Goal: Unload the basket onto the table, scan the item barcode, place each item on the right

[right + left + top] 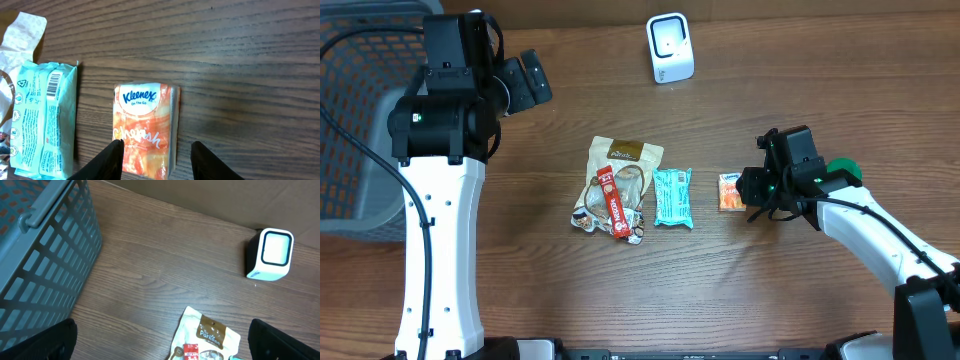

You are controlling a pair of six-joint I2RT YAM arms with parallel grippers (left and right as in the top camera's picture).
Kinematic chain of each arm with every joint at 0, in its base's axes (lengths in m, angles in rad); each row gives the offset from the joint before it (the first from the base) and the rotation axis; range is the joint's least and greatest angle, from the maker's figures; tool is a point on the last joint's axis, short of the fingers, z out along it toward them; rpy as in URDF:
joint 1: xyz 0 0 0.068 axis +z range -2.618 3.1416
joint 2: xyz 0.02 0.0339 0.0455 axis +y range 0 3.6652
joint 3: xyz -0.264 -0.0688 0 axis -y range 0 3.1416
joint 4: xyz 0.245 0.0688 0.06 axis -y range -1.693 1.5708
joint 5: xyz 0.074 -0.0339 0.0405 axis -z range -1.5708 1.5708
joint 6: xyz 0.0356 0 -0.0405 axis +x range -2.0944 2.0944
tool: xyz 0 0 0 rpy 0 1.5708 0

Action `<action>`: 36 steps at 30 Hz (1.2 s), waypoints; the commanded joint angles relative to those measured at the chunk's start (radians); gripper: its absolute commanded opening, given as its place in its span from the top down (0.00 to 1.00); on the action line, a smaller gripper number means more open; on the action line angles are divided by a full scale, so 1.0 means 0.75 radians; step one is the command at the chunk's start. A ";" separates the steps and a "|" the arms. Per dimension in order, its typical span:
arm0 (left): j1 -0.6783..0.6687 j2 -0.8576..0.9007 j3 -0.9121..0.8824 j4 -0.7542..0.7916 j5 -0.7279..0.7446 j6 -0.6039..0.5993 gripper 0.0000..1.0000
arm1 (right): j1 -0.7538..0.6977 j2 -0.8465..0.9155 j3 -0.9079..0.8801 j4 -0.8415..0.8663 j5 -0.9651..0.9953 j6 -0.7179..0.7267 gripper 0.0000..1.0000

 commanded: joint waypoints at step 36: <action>0.000 -0.020 0.021 0.004 -0.002 0.025 0.00 | 0.006 0.101 -0.150 0.287 -0.039 -0.001 0.65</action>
